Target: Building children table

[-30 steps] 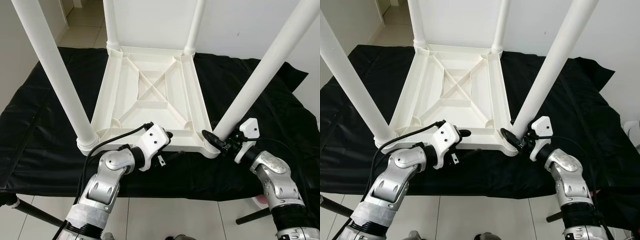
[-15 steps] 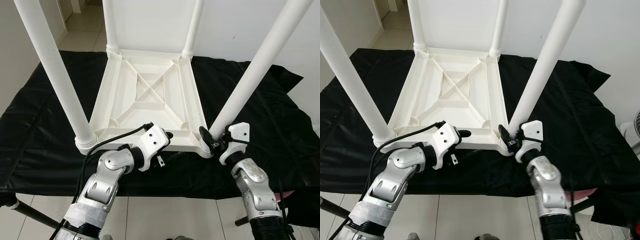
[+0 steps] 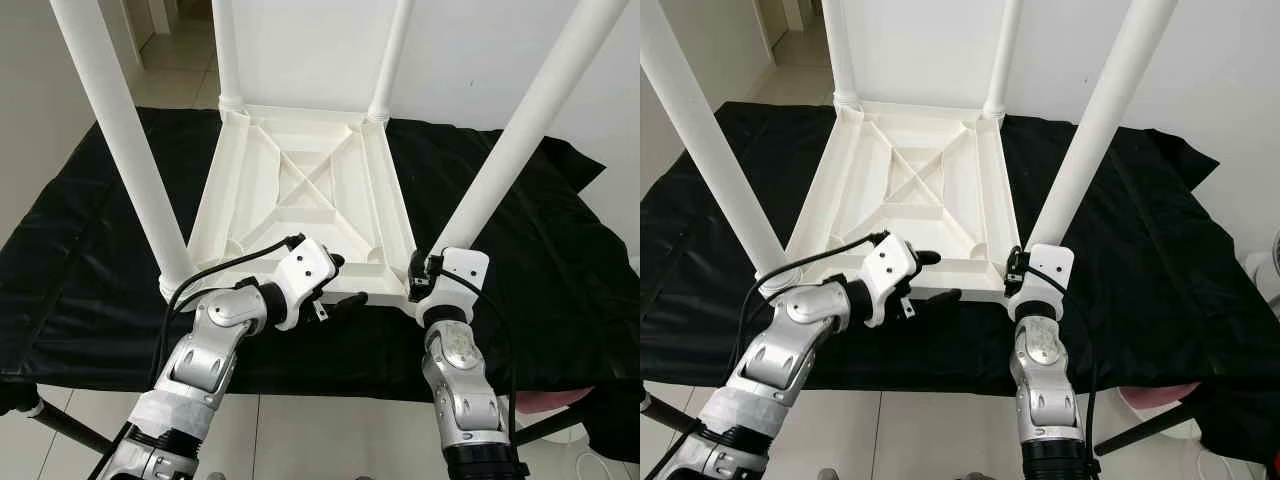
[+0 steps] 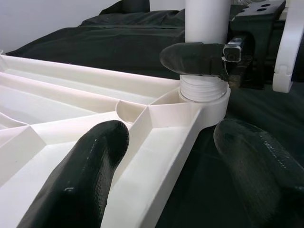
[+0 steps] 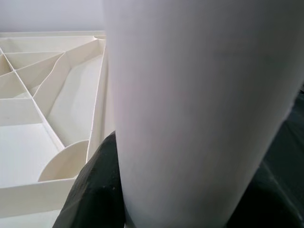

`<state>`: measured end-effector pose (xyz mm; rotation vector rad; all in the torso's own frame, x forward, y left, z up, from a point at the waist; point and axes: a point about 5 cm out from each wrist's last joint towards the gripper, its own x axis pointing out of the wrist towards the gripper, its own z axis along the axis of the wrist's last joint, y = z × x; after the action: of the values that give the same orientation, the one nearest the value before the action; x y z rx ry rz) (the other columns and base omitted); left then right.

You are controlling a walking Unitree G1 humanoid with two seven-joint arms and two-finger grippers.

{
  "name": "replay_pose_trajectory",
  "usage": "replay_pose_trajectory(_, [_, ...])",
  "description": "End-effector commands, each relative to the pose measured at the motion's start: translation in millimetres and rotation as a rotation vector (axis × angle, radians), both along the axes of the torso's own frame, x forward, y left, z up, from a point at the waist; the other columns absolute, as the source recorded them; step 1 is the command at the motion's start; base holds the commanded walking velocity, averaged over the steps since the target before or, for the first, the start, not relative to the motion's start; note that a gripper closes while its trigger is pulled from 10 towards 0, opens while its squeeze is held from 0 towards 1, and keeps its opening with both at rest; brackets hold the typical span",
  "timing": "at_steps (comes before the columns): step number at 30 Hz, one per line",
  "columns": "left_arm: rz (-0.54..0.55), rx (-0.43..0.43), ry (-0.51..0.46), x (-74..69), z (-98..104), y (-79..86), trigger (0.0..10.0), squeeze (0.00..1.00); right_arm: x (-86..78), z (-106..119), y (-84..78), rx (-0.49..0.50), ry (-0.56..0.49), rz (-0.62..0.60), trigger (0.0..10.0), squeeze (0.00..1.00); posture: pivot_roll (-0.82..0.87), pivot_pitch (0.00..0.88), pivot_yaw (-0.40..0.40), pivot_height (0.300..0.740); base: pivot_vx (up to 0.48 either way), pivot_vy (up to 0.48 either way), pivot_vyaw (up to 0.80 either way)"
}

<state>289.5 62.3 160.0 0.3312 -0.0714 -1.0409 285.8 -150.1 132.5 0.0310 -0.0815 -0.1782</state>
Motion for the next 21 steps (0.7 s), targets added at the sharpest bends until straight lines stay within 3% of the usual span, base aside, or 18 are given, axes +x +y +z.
replay_pose_trajectory(1, [0.062, -0.016, 0.000, 4.0, -1.7, 1.9, 10.0, 0.00, 0.0, -7.3, 0.8, 0.016, 0.029, 0.024, 4.5, 0.00, -0.06, 0.000, -0.018, 0.740, 0.000, 0.000, 0.00])
replay_pose_trajectory(3, [0.066, -0.015, -0.001, 4.5, -1.9, 2.6, 10.0, 0.00, 0.0, -6.1, 2.2, 0.017, 0.025, 0.033, 4.5, 0.00, -0.06, 0.000, -0.018, 0.740, 0.000, 0.000, 0.00])
replay_pose_trajectory(4, [0.069, -0.014, 0.000, 4.9, -1.9, 3.7, 10.0, 0.00, 1.0, -2.5, 1.2, -0.006, 0.010, 0.067, 10.0, 0.00, -0.06, 0.000, -0.015, 0.740, 0.000, 0.000, 0.00])
replay_pose_trajectory(7, [0.069, -0.011, 0.000, 5.4, -1.7, 5.1, 10.0, 0.00, 2.1, 4.5, -2.0, -0.041, -0.019, 0.148, 10.0, 0.00, -0.06, 0.006, -0.018, 0.740, 0.000, 0.000, 0.00])
replay_pose_trajectory(8, [0.070, -0.010, 0.000, 5.8, -1.5, 5.6, 10.0, 0.00, 2.5, 6.4, -3.5, -0.048, -0.033, 0.189, 10.0, 1.00, -0.06, 0.005, -0.019, 0.740, 0.000, 0.000, 0.00])
replay_pose_trajectory(10, [0.071, -0.010, 0.001, 6.2, -1.5, 5.5, 10.0, 0.00, 2.6, 7.7, -4.6, -0.055, -0.042, 0.211, 10.0, 1.00, -0.06, 0.004, -0.021, 0.740, 0.000, 0.000, 0.00])
replay_pose_trajectory(12, [0.077, -0.015, -0.004, 7.0, 0.2, 6.4, 10.0, 0.00, 1.5, 12.1, -9.8, -0.070, -0.065, 0.352, 10.0, 1.00, -0.05, 0.000, -0.025, 0.740, 0.000, 0.000, 0.00])
replay_pose_trajectory(15, [0.086, -0.015, -0.008, 7.6, 1.0, 7.3, 10.0, 0.00, 0.6, 12.8, -14.3, -0.102, -0.062, 0.460, 10.0, 1.00, -0.04, 0.000, -0.030, 0.740, 0.000, 0.000, 0.00])
replay_pose_trajectory(16, [0.084, -0.017, -0.010, 7.3, 1.6, 7.0, 10.0, 0.00, 0.1, 12.3, -17.0, -0.115, -0.055, 0.516, 10.0, 0.00, -0.04, 0.000, -0.036, 0.740, 0.000, 0.000, 0.00])
replay_pose_trajectory(21, [0.082, -0.019, -0.013, 6.9, 3.0, 6.2, 10.0, 0.00, -2.8, 13.9, -19.7, -0.136, -0.056, 0.629, 10.0, 0.00, -0.03, 0.000, -0.046, 0.740, 0.000, 0.000, 0.00])
